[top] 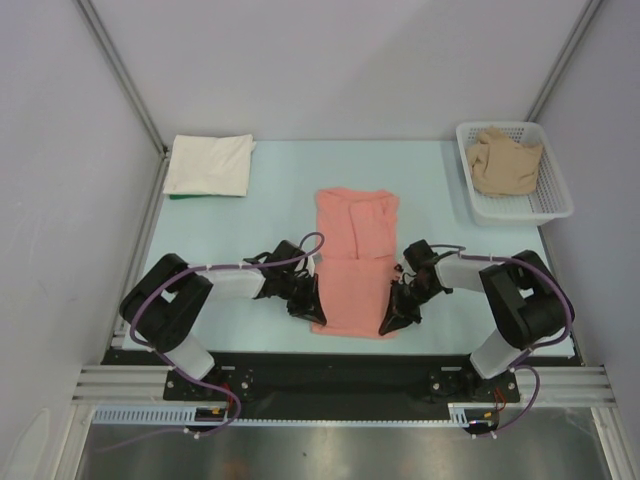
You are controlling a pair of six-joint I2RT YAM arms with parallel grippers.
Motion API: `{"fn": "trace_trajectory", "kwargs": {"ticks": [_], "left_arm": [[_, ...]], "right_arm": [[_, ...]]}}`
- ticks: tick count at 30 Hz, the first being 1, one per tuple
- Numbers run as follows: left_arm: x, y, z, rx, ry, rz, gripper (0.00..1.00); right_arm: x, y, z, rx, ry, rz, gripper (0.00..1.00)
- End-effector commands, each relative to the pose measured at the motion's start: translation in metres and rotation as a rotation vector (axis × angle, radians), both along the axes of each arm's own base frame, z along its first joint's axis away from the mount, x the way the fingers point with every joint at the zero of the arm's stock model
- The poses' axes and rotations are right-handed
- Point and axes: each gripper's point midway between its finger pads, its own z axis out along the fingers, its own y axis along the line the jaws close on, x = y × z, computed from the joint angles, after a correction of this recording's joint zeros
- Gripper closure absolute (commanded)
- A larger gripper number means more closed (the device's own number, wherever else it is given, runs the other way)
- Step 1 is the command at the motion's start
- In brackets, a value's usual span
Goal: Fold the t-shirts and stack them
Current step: Fold the tshirt
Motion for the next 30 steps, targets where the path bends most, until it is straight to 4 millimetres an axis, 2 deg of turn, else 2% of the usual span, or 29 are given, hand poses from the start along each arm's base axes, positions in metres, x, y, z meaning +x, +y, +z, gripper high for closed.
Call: {"fn": "trace_trajectory", "kwargs": {"ticks": [1, 5, 7, 9, 12, 13, 14, 16, 17, 18, 22, 23, 25, 26, 29, 30], "left_arm": [[-0.014, 0.027, -0.033, 0.14, 0.016, -0.01, 0.99], [-0.013, 0.03, -0.03, 0.148, -0.003, -0.006, 0.99], [-0.011, 0.031, -0.023, 0.145, -0.039, -0.005, 0.98], [-0.011, 0.032, -0.016, 0.138, -0.054, -0.005, 0.96], [-0.012, 0.027, -0.002, 0.105, -0.058, -0.002, 0.91], [-0.011, 0.023, 0.013, 0.071, -0.091, 0.001, 0.88], [-0.01, 0.021, 0.02, 0.057, -0.107, 0.002, 0.77], [-0.01, 0.02, 0.033, 0.038, -0.14, 0.007, 0.68], [-0.007, 0.02, 0.043, 0.023, -0.168, 0.017, 0.62], [-0.011, 0.024, 0.044, 0.038, -0.16, 0.021, 0.59], [-0.017, 0.033, 0.06, 0.027, -0.148, 0.127, 0.55], [-0.022, 0.037, 0.062, 0.013, -0.141, 0.162, 0.55], [-0.022, 0.028, 0.071, -0.072, -0.085, 0.269, 0.55], [-0.021, 0.025, 0.069, -0.118, -0.086, 0.294, 0.54], [-0.019, 0.016, 0.076, -0.237, -0.031, 0.381, 0.49], [-0.019, 0.014, 0.076, -0.262, -0.019, 0.397, 0.47]], "right_arm": [[-0.005, -0.023, -0.004, -0.062, -0.008, -0.005, 1.0], [-0.002, -0.041, 0.006, -0.132, -0.058, -0.032, 1.0], [0.001, -0.047, 0.02, -0.155, -0.093, -0.075, 1.0], [0.001, -0.057, 0.026, -0.207, -0.102, -0.124, 0.94], [0.004, -0.052, 0.038, -0.166, -0.163, -0.172, 0.84], [0.003, -0.05, 0.042, -0.146, -0.17, -0.208, 0.82], [0.002, -0.048, 0.043, -0.131, -0.163, -0.232, 0.73], [0.003, -0.041, 0.045, -0.094, -0.183, -0.267, 0.61], [0.003, -0.036, 0.046, -0.059, -0.182, -0.312, 0.53], [-0.001, -0.032, 0.045, -0.047, -0.179, -0.316, 0.49], [-0.009, -0.029, 0.043, -0.057, -0.178, -0.378, 0.41], [-0.008, -0.031, 0.039, -0.082, -0.162, -0.435, 0.35], [-0.007, -0.027, 0.045, -0.056, -0.197, -0.485, 0.3], [0.001, -0.024, 0.047, -0.031, -0.235, -0.533, 0.28], [0.01, -0.018, 0.055, 0.078, -0.27, -0.684, 0.3], [0.007, -0.019, 0.047, 0.1, -0.23, -0.751, 0.31]]}}
